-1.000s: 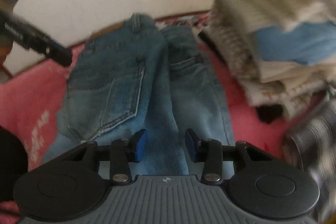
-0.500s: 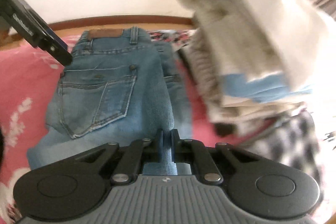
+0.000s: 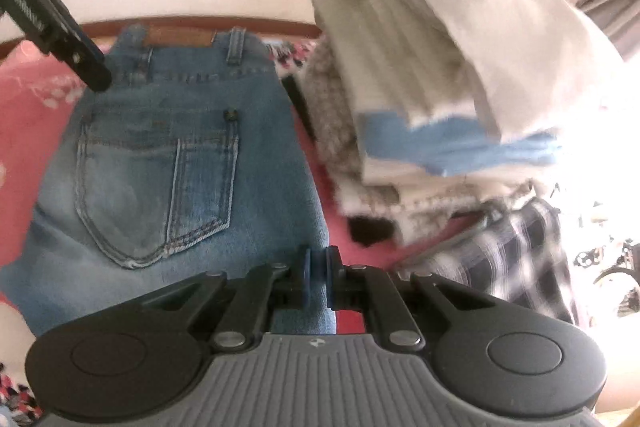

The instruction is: Fold clothes

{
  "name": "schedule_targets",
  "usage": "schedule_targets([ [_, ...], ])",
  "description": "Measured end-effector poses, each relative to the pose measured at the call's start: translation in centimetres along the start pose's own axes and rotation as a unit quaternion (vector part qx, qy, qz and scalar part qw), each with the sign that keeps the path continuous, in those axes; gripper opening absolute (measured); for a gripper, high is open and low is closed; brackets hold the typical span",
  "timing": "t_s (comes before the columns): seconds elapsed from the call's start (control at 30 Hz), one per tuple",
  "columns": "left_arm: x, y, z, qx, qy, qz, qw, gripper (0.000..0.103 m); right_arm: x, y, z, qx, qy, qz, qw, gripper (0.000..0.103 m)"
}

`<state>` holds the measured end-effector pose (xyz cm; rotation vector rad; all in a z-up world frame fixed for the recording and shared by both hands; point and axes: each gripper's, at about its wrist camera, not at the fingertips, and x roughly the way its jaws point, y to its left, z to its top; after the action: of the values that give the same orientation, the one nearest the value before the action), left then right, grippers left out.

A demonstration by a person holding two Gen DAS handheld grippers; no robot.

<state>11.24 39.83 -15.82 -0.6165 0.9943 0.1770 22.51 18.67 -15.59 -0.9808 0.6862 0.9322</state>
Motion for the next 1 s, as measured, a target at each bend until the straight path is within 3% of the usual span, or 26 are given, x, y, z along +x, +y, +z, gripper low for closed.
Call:
schedule_targets([
  [0.23, 0.7, 0.6, 0.4, -0.019, 0.001, -0.009, 0.9998, 0.052, 2.9, 0.4, -1.1, 0.016, 0.006, -0.010, 1.000, 0.009],
  [0.27, 0.8, 0.7, 0.4, -0.022, 0.001, -0.010, 0.9997, 0.052, 3.5, 0.4, -1.3, 0.020, 0.010, -0.013, 1.000, 0.010],
  [0.3, 0.9, 0.8, 0.5, -0.025, 0.001, -0.011, 0.9996, 0.052, 3.7, 0.2, -1.5, 0.032, 0.012, -0.012, 0.999, 0.018],
  [0.33, 1.2, 1.2, 0.5, -0.040, 0.003, -0.019, 0.9990, 0.053, 3.2, -0.3, -1.7, 0.059, 0.008, -0.010, 0.998, 0.027],
  [0.4, 2.0, 2.4, 0.5, -0.086, 0.009, -0.041, 0.9954, 0.053, 1.6, -1.8, -2.5, 0.125, -0.007, -0.002, 0.992, 0.032],
  [0.47, 2.6, 3.4, 0.4, -0.129, 0.010, -0.063, 0.9896, 0.053, -1.8, -4.0, -4.5, 0.243, -0.037, 0.028, 0.969, 0.037],
  [0.5, 2.9, 3.8, 0.3, -0.144, 0.008, -0.073, 0.9868, 0.053, -3.6, -5.0, -6.0, 0.309, -0.053, 0.052, 0.948, 0.041],
  [0.53, 3.3, 4.0, 0.2, -0.155, 0.007, -0.079, 0.9847, 0.053, -5.2, -5.6, -8.2, 0.386, -0.067, 0.084, 0.916, 0.049],
  [0.57, 3.6, 4.1, 0.1, -0.163, 0.007, -0.084, 0.9830, 0.053, -6.7, -6.1, -10.5, 0.462, -0.079, 0.116, 0.875, 0.055],
  [0.63, 4.2, 4.3, -0.2, -0.182, 0.004, -0.094, 0.9788, 0.053, -8.4, -5.3, -15.6, 0.596, -0.084, 0.177, 0.779, 0.063],
  [0.67, 4.4, 4.4, -0.3, -0.190, 0.003, -0.098, 0.9769, 0.053, -9.0, -3.9, -18.8, 0.659, -0.081, 0.206, 0.718, 0.064],
  [0.7, 4.6, 4.5, -0.4, -0.197, 0.001, -0.102, 0.9751, 0.053, -9.4, -2.4, -21.4, 0.703, -0.076, 0.222, 0.671, 0.067],
  [0.77, 4.8, 4.6, -0.5, -0.208, -0.002, -0.107, 0.9722, 0.051, -10.0, 1.7, -26.3, 0.778, -0.058, 0.232, 0.581, 0.069],
  [0.83, 4.8, 4.6, -0.6, -0.213, -0.005, -0.107, 0.9712, 0.048, -9.8, 5.4, -29.7, 0.827, -0.041, 0.232, 0.511, 0.070],
  [0.9, 4.8, 4.6, -0.8, -0.219, -0.010, -0.103, 0.9703, 0.045, -9.4, 8.6, -31.9, 0.858, -0.019, 0.209, 0.469, 0.072],
  [0.93, 4.7, 4.4, -0.9, -0.219, -0.014, -0.096, 0.9708, 0.042, -9.0, 9.7, -32.7, 0.867, -0.020, 0.198, 0.457, 0.072],
  [1.0, 4.5, 3.9, -1.0, -0.220, -0.024, -0.081, 0.9718, 0.037, -7.8, 10.3, -33.4, 0.875, -0.053, 0.180, 0.446, 0.072],
])
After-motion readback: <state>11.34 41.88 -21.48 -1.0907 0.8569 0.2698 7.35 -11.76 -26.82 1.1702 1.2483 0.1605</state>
